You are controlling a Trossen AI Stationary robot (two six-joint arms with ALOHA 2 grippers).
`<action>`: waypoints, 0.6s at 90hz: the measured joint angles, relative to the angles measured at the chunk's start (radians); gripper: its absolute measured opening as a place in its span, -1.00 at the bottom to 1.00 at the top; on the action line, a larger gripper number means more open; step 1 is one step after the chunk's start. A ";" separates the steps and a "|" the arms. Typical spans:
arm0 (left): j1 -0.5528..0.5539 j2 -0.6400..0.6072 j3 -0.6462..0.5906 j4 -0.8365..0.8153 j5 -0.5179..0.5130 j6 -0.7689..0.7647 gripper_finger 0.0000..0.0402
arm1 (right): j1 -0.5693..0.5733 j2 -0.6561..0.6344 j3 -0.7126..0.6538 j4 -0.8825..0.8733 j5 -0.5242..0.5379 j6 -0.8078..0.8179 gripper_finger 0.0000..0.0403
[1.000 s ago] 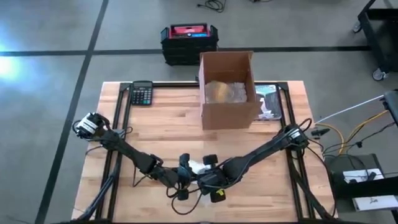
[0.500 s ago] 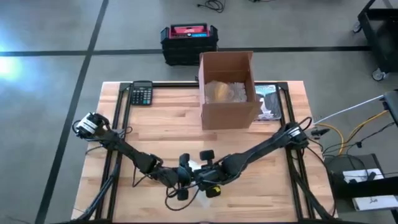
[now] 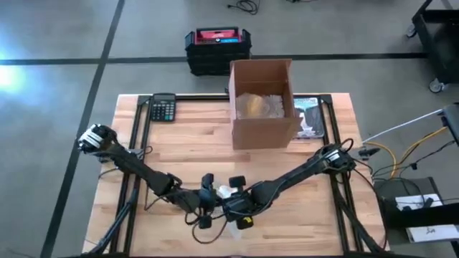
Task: Wrap mug
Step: Wrap the blue patterned mug with the transparent bubble wrap
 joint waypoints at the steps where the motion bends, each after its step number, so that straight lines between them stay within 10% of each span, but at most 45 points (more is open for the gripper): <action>1: -0.001 -0.007 0.000 -0.018 -0.007 -0.004 -1.00 | 0.000 0.000 0.000 0.000 -0.004 0.000 -0.99; 19: 0.001 -0.045 -0.025 -0.206 -0.108 -0.122 -1.00 | -0.008 0.008 -0.001 0.021 -0.075 -0.016 -0.99; 54: 0.004 0.050 -0.114 0.170 -0.048 -0.053 -1.00 | -0.010 0.008 -0.002 0.049 -0.082 -0.010 -0.99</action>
